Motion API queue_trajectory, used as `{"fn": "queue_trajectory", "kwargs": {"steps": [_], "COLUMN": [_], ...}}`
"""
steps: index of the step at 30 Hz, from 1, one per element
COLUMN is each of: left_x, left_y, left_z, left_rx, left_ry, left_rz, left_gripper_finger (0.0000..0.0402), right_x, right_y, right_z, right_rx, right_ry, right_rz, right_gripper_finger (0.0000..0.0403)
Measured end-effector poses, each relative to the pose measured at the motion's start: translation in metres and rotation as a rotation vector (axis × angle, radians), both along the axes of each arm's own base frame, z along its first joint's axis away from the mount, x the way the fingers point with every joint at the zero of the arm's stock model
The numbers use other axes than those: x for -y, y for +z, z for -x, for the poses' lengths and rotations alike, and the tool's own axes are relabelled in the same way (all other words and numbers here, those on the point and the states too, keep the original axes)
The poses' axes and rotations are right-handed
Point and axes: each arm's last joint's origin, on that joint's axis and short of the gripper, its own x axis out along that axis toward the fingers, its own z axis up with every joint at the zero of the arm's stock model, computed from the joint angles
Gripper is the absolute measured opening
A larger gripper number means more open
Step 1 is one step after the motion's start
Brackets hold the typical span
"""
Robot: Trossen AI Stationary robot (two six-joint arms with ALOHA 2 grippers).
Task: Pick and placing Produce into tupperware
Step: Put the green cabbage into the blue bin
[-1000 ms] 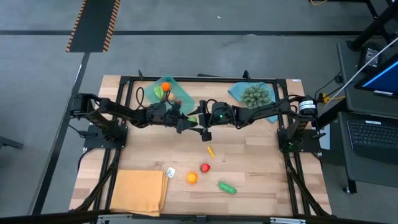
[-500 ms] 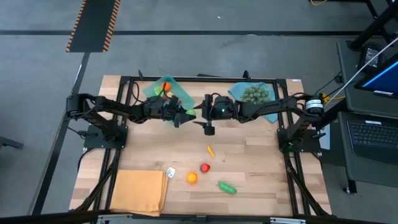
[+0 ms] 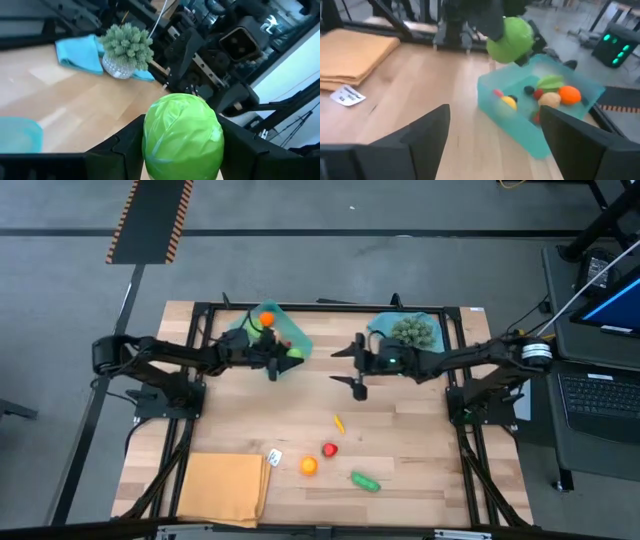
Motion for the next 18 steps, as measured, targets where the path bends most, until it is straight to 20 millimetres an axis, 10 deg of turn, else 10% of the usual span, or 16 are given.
{"fn": "queue_trajectory", "kwargs": {"steps": [18], "left_x": [0.005], "left_y": [0.006], "left_z": [0.056], "left_rx": [0.019], "left_ry": [0.321], "left_rz": [-0.342], "left_gripper_finger": [0.0189], "right_x": [-0.011], "right_y": [-0.020], "right_z": [0.083], "right_rx": [0.238], "right_ry": [-0.170], "right_rz": [-0.137], "right_gripper_finger": [0.0308]}}
